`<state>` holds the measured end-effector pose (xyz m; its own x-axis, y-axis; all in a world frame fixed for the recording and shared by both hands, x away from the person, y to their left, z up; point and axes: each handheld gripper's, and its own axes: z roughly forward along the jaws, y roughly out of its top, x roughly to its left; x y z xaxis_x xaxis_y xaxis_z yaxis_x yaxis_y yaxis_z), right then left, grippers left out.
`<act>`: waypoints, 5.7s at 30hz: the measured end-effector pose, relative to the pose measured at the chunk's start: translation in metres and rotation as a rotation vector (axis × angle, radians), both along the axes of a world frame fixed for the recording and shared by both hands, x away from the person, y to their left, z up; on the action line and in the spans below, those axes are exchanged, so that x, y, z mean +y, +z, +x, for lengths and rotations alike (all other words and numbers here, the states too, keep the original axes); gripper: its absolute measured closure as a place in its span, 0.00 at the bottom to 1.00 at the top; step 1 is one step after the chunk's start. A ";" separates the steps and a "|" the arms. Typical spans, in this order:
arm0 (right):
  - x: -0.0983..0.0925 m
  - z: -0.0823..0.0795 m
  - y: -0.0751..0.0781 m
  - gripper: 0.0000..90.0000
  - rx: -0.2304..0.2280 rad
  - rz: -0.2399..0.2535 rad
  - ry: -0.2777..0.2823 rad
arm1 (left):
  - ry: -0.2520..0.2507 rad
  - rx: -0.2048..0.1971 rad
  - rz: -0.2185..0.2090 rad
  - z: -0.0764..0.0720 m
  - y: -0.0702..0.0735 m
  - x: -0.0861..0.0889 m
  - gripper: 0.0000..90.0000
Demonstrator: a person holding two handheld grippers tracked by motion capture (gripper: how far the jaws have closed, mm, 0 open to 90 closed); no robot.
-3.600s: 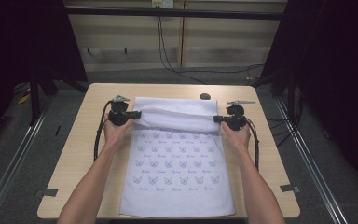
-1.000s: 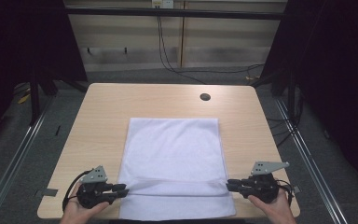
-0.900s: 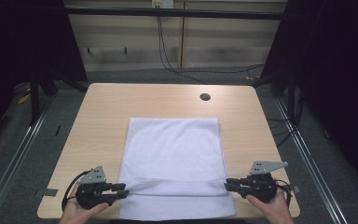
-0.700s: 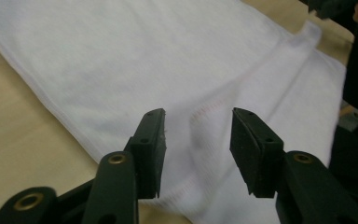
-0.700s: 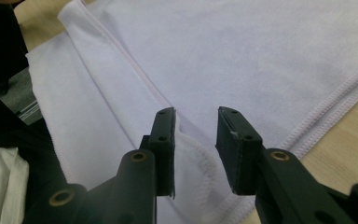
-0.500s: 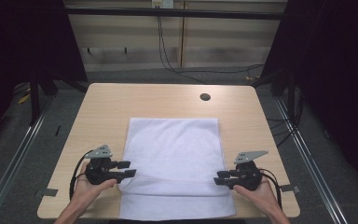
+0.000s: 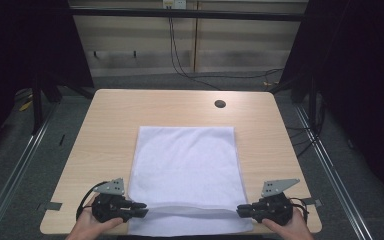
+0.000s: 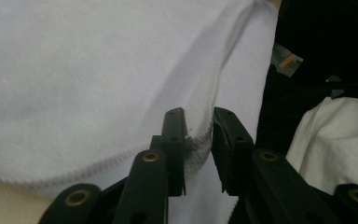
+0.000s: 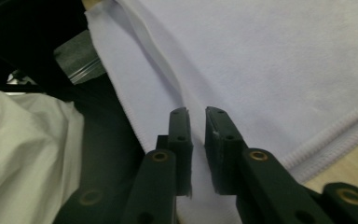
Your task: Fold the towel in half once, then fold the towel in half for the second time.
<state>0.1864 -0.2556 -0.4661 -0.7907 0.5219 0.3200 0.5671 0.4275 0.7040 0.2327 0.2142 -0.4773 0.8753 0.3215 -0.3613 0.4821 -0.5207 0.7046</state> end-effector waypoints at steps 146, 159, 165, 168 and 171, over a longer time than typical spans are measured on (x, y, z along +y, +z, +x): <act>-0.018 0.188 0.001 0.96 -0.041 0.033 -0.362 | 0.430 -0.087 -0.059 0.170 0.017 0.019 0.95; -0.022 0.206 0.050 0.96 -0.128 0.044 -0.399 | 0.474 -0.165 -0.114 0.187 0.058 0.012 0.95; -0.024 0.213 0.060 0.96 -0.151 0.011 -0.421 | 0.480 -0.185 -0.133 0.197 0.068 0.008 0.95; -0.027 0.216 0.068 0.96 -0.151 0.024 -0.432 | 0.480 -0.200 -0.139 0.202 0.076 0.006 0.95; -0.027 0.220 0.077 0.96 -0.176 0.019 -0.443 | 0.482 -0.226 -0.147 0.205 0.086 0.001 0.95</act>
